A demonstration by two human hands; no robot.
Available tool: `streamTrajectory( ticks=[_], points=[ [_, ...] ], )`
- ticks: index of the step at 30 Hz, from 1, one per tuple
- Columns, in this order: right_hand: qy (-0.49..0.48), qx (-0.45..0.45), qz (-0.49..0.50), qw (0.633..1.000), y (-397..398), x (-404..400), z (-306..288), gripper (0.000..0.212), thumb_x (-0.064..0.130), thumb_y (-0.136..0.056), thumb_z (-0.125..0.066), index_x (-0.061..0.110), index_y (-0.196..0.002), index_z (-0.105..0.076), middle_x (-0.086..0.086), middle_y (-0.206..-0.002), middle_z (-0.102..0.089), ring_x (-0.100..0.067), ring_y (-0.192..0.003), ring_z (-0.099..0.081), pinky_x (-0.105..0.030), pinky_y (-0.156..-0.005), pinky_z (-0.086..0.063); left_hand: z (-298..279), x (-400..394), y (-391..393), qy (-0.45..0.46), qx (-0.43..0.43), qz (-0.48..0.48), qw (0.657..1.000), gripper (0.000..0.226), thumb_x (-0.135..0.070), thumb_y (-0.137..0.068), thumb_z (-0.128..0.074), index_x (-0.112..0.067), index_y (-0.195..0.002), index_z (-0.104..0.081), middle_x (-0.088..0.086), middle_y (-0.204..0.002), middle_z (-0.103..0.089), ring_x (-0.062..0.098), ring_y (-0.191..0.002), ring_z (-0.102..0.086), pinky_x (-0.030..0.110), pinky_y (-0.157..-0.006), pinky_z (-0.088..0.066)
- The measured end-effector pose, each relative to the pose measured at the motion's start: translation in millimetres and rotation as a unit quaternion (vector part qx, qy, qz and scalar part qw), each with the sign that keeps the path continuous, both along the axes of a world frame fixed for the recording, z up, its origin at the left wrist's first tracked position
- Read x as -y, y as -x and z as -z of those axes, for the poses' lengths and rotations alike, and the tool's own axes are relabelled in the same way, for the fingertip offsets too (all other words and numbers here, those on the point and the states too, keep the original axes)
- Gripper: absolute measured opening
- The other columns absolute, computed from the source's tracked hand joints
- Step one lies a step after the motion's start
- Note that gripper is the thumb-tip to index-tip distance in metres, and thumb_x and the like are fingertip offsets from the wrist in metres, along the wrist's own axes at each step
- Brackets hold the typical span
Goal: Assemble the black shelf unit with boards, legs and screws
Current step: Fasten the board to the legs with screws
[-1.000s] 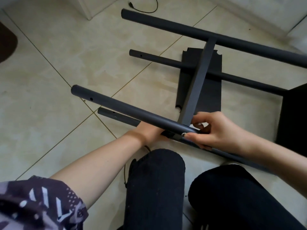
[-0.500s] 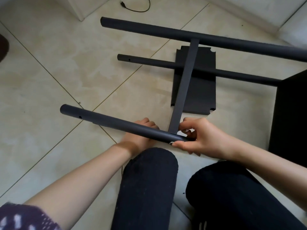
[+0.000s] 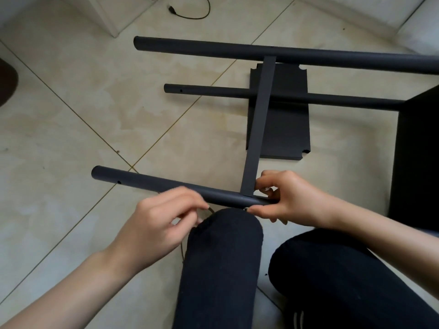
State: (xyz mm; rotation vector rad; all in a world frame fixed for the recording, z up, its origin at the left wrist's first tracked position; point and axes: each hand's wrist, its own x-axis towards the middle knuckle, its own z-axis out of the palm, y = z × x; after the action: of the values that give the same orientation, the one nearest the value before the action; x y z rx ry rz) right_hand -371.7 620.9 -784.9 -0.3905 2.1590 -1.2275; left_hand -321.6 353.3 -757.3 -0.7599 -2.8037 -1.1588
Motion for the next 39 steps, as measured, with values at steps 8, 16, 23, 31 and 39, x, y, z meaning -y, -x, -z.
streamTrajectory(
  ticks=[8, 16, 23, 31, 39],
  points=[
    [0.009, 0.002, 0.006, 1.000, 0, 0, 1, 0.018, 0.027, -0.080, -0.079, 0.015, -0.087, -0.067, 0.010, -0.080, -0.050, -0.016, -0.054, -0.065, -0.031, -0.045, -0.052, -7, -38, 51, 0.148, 0.110, 0.056, 0.981, 0.056, -0.042, -0.097, -0.059, -0.026, -0.149, -0.048, -0.009, -0.125, -0.066, 0.011, -0.118, -0.059, 0.036, -0.091, -0.053],
    [0.009, 0.037, 0.031, 0.999, 0, 3, -2, 0.029, 0.026, -0.076, -0.084, 0.011, -0.094, -0.067, 0.011, -0.081, -0.049, -0.017, -0.056, -0.067, -0.034, -0.047, -0.056, -1, -47, 40, 0.116, 0.227, 0.024, 0.967, 0.089, -0.053, -0.076, -0.074, -0.052, -0.150, -0.025, -0.017, -0.137, -0.062, 0.008, -0.124, -0.060, 0.037, -0.101, -0.050],
    [0.016, 0.071, 0.065, 0.995, -1, 5, -2, 0.029, 0.027, -0.072, -0.088, 0.021, -0.083, -0.062, 0.000, -0.083, -0.059, -0.019, -0.055, -0.069, -0.024, -0.044, -0.052, 8, -50, 37, 0.071, 0.201, -0.018, 0.977, 0.092, -0.040, -0.069, -0.087, -0.058, -0.139, -0.030, -0.013, -0.132, -0.065, 0.005, -0.125, -0.060, 0.038, -0.103, -0.052],
    [0.053, 0.194, 0.124, 0.972, 6, -6, -10, 0.030, 0.027, -0.100, -0.044, 0.019, -0.090, -0.071, -0.012, -0.086, -0.067, -0.019, -0.077, -0.067, -0.042, -0.083, -0.056, 14, -51, 30, 0.057, 0.181, -0.042, 0.981, 0.087, -0.042, -0.065, -0.091, -0.062, -0.133, -0.041, -0.023, -0.124, -0.067, -0.006, -0.118, -0.061, 0.034, -0.101, -0.053],
    [0.063, 0.262, 0.168, 0.948, 14, -9, 5, 0.026, 0.003, -0.101, -0.048, 0.007, -0.122, -0.063, -0.002, -0.088, -0.068, -0.008, -0.077, -0.066, -0.024, -0.080, -0.057, 15, -52, 29, 0.051, 0.169, -0.039, 0.984, 0.081, -0.056, -0.062, -0.077, -0.059, -0.136, -0.043, -0.025, -0.120, -0.068, -0.009, -0.110, -0.063, 0.031, -0.095, -0.056]
  ],
)
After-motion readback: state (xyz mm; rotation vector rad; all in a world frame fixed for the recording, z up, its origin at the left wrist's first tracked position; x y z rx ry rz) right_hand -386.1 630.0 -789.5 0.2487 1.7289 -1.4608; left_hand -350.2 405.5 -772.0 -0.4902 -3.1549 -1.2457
